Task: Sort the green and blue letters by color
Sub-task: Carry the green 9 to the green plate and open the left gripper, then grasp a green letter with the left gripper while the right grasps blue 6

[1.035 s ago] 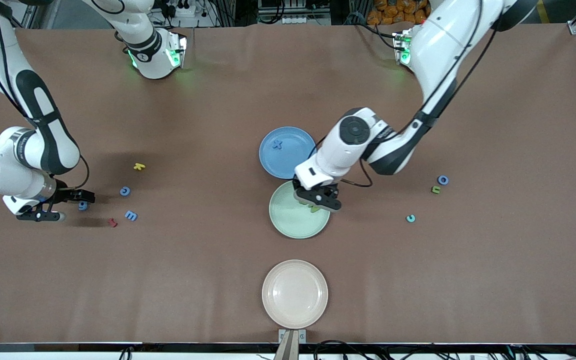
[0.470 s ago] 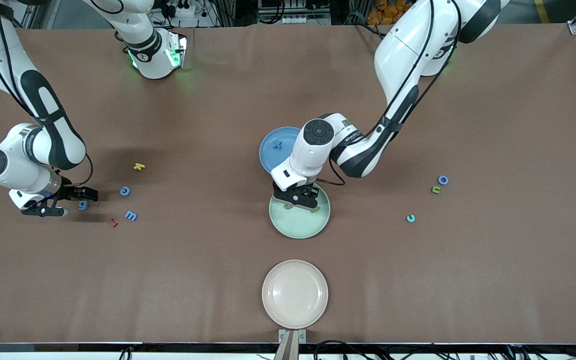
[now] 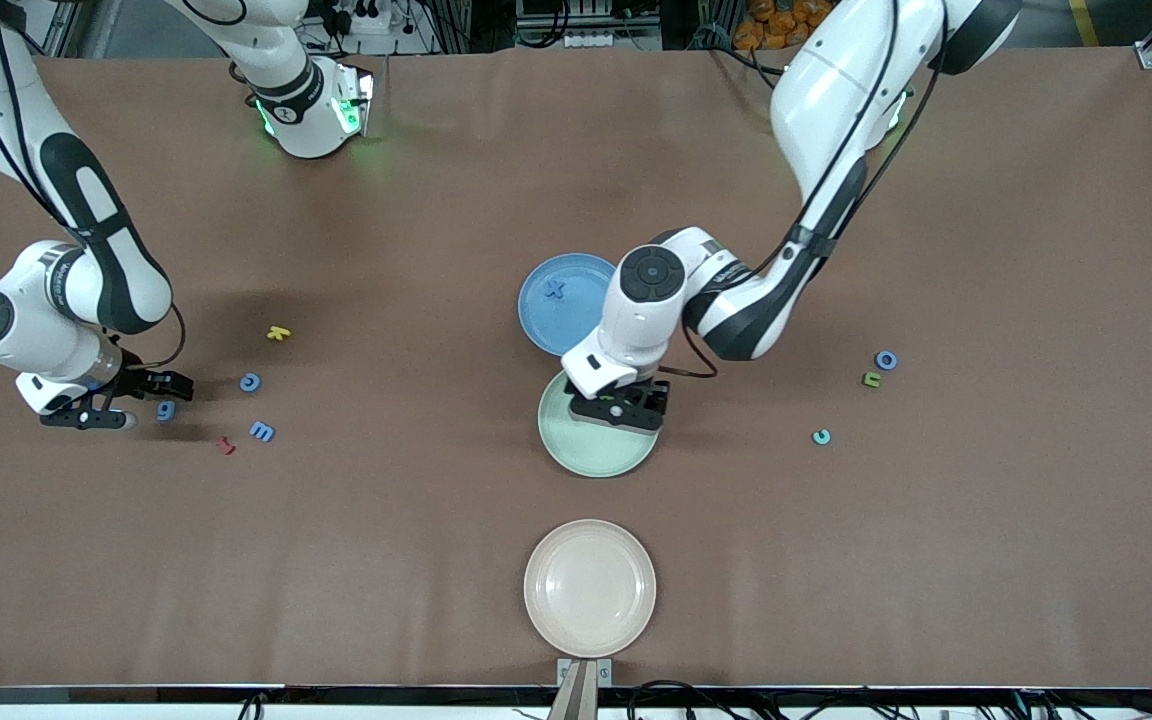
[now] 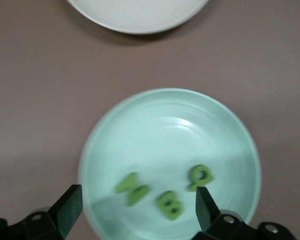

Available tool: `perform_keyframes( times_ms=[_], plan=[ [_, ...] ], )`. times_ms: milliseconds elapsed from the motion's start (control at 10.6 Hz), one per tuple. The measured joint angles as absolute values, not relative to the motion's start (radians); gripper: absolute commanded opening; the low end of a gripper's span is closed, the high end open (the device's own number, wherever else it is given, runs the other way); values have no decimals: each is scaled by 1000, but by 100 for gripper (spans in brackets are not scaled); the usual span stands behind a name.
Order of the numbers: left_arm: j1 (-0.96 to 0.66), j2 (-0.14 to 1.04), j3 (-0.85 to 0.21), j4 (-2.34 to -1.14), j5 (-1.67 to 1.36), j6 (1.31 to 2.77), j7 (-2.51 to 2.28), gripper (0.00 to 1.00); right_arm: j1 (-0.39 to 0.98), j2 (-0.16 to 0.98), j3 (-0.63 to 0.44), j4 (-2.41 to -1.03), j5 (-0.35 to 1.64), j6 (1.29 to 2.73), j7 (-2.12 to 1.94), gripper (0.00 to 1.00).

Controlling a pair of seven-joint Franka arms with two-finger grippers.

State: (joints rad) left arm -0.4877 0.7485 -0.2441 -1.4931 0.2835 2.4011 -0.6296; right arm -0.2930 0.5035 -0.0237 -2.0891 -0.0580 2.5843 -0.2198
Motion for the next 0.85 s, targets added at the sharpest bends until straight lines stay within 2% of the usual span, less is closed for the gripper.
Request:
perform_keyframes(
  times_ms=[188, 470, 847],
  plan=[
    [-403, 664, -241, -1537, 290, 2322, -466, 100, -293, 496, -23, -2094, -57, 2584, -220, 85],
    [-242, 554, -257, -1690, 290, 2318, -223, 100, -294, 496, -23, -2094, -56, 2590, -220, 85],
    [18, 462, -375, -1891, 290, 2319, -49, 100, -295, 498, -23, -2094, -56, 2611, -220, 85]
  ],
)
